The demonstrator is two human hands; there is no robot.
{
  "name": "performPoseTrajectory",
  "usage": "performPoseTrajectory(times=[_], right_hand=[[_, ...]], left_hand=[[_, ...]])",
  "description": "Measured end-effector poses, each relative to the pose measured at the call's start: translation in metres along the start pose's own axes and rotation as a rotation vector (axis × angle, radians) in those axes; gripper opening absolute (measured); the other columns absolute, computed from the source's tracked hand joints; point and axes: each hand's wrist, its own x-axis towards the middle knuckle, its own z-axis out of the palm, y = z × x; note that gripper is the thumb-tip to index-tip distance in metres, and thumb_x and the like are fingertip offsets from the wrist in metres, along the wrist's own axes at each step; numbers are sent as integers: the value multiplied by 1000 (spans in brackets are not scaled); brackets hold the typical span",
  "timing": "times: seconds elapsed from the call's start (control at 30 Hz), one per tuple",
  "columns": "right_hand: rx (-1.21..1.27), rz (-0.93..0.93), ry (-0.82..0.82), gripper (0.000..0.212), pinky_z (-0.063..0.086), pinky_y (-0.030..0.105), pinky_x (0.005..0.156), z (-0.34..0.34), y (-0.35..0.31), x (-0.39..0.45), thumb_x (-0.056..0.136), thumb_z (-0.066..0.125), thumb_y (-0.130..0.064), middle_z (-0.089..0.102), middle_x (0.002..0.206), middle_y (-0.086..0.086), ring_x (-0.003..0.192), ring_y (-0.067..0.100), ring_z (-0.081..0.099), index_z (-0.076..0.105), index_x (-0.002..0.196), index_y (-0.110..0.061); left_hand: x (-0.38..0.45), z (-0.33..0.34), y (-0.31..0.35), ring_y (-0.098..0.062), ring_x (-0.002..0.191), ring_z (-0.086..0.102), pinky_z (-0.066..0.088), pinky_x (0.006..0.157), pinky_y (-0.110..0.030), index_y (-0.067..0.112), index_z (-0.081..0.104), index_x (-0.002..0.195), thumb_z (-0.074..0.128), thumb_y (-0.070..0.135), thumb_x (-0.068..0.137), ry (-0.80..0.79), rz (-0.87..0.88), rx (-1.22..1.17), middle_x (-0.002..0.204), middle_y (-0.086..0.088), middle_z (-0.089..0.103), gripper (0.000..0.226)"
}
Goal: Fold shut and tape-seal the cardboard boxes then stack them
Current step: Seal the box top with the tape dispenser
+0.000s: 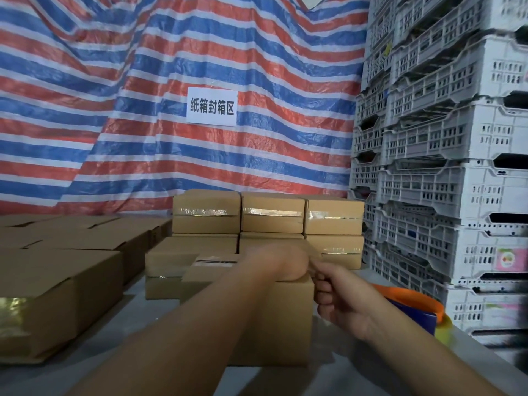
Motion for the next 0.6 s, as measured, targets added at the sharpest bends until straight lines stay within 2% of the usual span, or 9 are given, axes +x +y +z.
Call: performPoseTrajectory(times=[0.1,0.17,0.23,0.3,0.4,0.47,0.53,0.6], right_hand=[[-91,-26,20,44,33,22,42,1,10,0,97,60,-40,41,52,-4,42,9,37,52,57,-23],[-137,-22,24,43,36,26,52,6,18,-1,97,58,-46,46,53,-3,44,10,41,58,62,-21],[-116,-20,55,42,36,29,55,13,22,-4,97,55,-52,50,54,-2,45,11,43,64,71,-20],[-137,-16,108,44,36,26,49,18,25,-7,96,52,-60,52,57,-1,47,11,43,66,84,-20],[-247,76,176,56,35,25,49,18,26,-12,90,45,-75,51,64,2,53,15,45,62,88,-22],[-292,105,185,54,37,26,53,17,29,-16,93,42,-71,54,65,1,57,16,48,61,86,-20],[-339,-10,246,44,41,29,60,16,27,-19,101,38,-57,63,79,2,69,16,57,63,98,-20],[-361,-235,332,32,45,32,68,18,17,-16,105,34,-48,67,98,3,88,16,63,60,106,-29]], left_hand=[[2,1,-1,-14,74,52,47,87,-37,19,52,82,40,15,98,7,-6,16,77,4,52,21],[2,-1,-1,-23,83,57,49,91,-42,17,48,75,41,12,96,-11,-7,49,78,3,52,23],[1,-1,-1,-27,87,55,49,94,-44,13,50,76,40,10,95,-24,-7,64,76,2,49,21],[-1,-1,1,-24,85,52,48,95,-42,8,59,90,39,8,96,-11,-8,45,77,-1,51,20],[-6,-3,3,-29,102,57,46,99,-40,2,61,118,37,12,100,12,-54,-24,112,-13,63,32],[-12,-5,4,-29,114,56,44,102,-41,4,59,125,38,16,101,17,-77,-41,127,-13,59,34],[-17,-6,4,-23,111,55,45,99,-41,12,59,122,40,22,101,70,-92,-101,124,-9,60,31],[-21,-7,4,-16,98,57,48,86,-35,19,60,107,44,27,100,171,-148,-370,106,-2,61,20]])
